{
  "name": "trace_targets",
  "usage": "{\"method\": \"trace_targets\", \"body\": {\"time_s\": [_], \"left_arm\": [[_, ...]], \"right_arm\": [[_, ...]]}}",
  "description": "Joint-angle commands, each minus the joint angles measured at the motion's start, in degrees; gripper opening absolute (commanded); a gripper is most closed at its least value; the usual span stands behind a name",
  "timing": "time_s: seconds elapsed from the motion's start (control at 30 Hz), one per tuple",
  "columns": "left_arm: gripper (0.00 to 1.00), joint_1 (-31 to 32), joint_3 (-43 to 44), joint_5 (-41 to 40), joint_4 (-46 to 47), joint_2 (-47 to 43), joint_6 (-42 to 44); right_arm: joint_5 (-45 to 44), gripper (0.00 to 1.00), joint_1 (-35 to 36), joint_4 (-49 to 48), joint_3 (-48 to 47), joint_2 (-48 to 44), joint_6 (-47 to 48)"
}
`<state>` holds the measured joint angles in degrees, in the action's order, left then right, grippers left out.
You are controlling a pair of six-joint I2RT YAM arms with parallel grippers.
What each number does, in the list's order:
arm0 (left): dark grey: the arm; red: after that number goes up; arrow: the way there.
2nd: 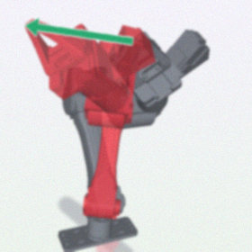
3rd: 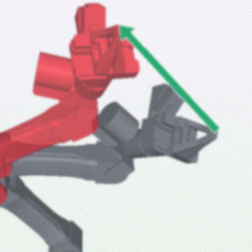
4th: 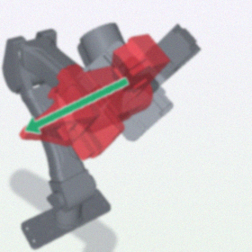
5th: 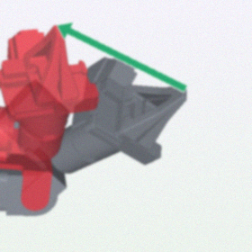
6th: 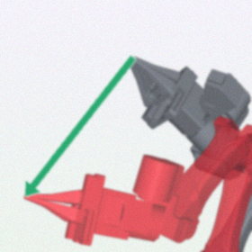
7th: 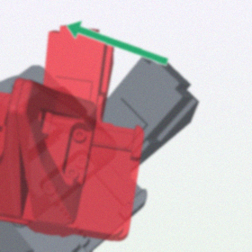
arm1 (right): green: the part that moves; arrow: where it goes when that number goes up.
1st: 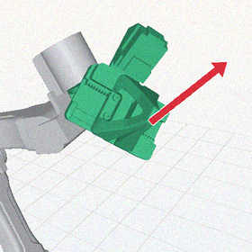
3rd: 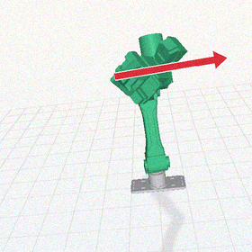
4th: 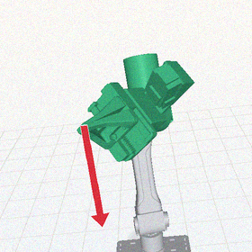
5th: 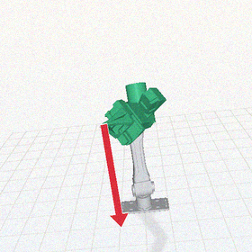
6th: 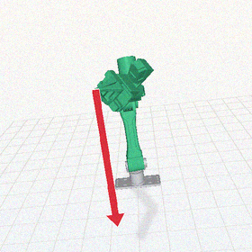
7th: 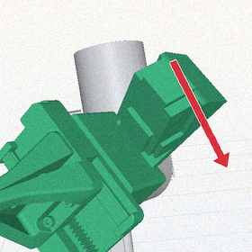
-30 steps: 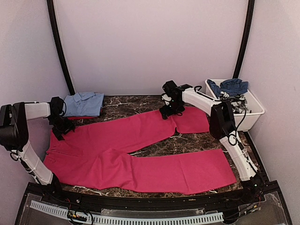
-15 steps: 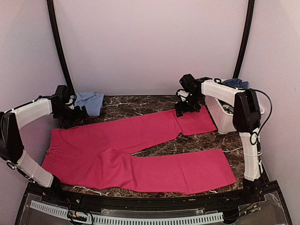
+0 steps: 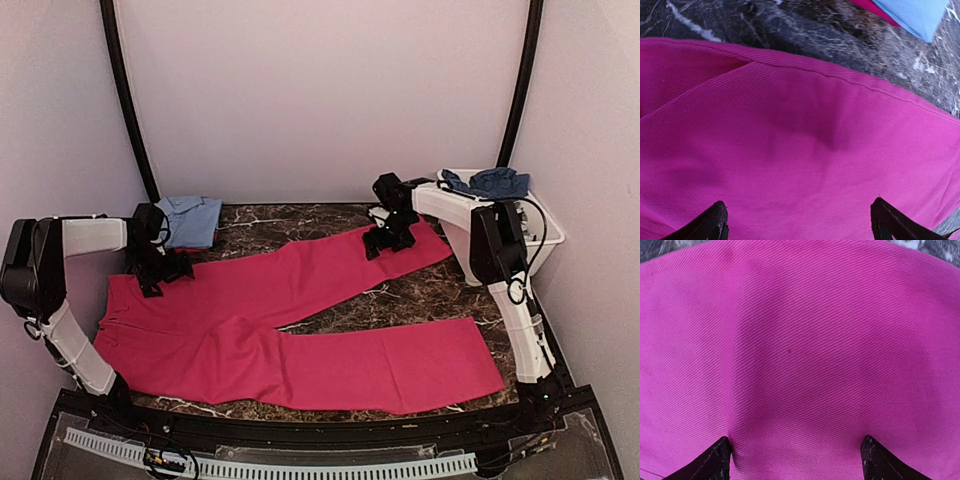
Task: Fold and stack the mixed laundry pile
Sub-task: Flatten out the crumpled trousers at the center of the board.
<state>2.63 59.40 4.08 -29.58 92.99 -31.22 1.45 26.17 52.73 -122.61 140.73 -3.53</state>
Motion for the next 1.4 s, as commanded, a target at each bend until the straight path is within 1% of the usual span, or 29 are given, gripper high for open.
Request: {"method": "trace_targets", "body": {"time_s": [0.0,0.13,0.23,0.37,0.47,0.53,0.6,0.63,0.67,0.7,0.73,0.8,0.87,0.93,1.0,1.03,1.1,1.13,1.17,1.23,1.3,1.37], "left_arm": [[0.99,-4.4,-1.2,-0.7,1.2,1.6,-3.2],[0.99,-5.4,1.3,-0.2,1.8,4.7,-2.9],[0.98,-5.2,4.3,0.9,2.7,8.2,-2.4],[0.99,-4.8,9.0,-0.7,2.3,10.1,-0.7],[0.99,-4.2,12.3,-2.5,0.5,8.4,2.1],[0.99,-1.8,14.1,-3.0,-0.5,5.3,5.4],[0.99,4.3,14.7,-2.7,-1.3,1.5,9.4],[0.99,6.0,14.3,-2.1,-1.8,-1.3,11.9],[0.99,8.9,13.3,-0.9,-1.8,-2.8,13.0],[0.99,10.1,12.6,0.3,-2.0,-5.3,14.6],[0.99,12.4,11.6,2.0,-2.4,-6.4,14.9],[0.99,14.9,10.3,2.6,-5.4,-9.1,15.3],[0.99,15.9,7.9,3.1,-8.1,-11.5,14.0],[0.99,16.3,5.5,4.3,-9.6,-13.8,12.5],[0.99,17.2,3.6,5.5,-11.2,-15.2,10.3],[0.99,17.7,3.0,7.3,-10.9,-15.6,9.8],[0.99,20.7,1.5,9.1,-9.4,-15.2,8.8],[0.99,23.3,1.3,9.1,-9.4,-14.6,8.6],[0.99,25.7,1.4,7.9,-9.8,-13.0,8.4],[0.98,28.1,1.2,6.9,-10.4,-10.4,6.9],[0.96,29.0,-0.4,8.9,-8.5,-8.7,5.4],[0.94,29.2,-1.2,9.1,-7.2,-6.6,4.3]], "right_arm": [[-1.0,0.87,-1.0,3.2,-9.1,9.1,2.6],[-4.8,0.88,-3.3,6.9,-20.1,15.5,3.2],[-5.9,0.89,-5.6,7.0,-22.1,16.8,3.2],[-5.3,0.89,-7.8,5.6,-21.4,14.1,3.2],[-2.6,0.9,-7.1,4.9,-19.4,6.7,3.1],[-1.0,0.92,-5.7,2.8,-14.6,-0.9,3.2],[3.1,0.92,-4.5,1.3,-8.6,-8.7,2.3],[5.1,0.91,-3.8,0.7,-5.2,-12.3,1.7],[6.3,0.9,-3.1,-0.2,0.7,-16.1,1.1],[7.3,0.89,-2.2,-1.7,6.0,-19.7,0.5],[8.1,0.89,-0.8,-3.1,11.1,-24.7,0.3],[8.5,0.88,2.4,-4.5,20.0,-30.6,-0.4],[9.5,0.87,5.8,-4.9,27.9,-35.5,-1.5],[8.8,0.86,9.4,-5.0,34.7,-39.5,-2.6],[8.0,0.86,11.3,-4.9,40.8,-42.4,-4.8],[9.4,0.85,11.5,-5.8,44.1,-43.8,-5.9],[11.8,0.84,11.6,-8.3,50.6,-46.8,-8.4],[13.3,0.83,11.6,-9.5,53.0,-48.0,-9.2],[14.4,0.82,11.7,-10.3,55.3,-49.1,-10.0],[15.6,0.78,12.4,-11.7,58.5,-50.6,-11.5],[17.3,0.75,13.9,-13.6,60.8,-50.6,-12.9],[17.9,0.73,15.0,-15.6,62.7,-48.8,-14.0]]}}
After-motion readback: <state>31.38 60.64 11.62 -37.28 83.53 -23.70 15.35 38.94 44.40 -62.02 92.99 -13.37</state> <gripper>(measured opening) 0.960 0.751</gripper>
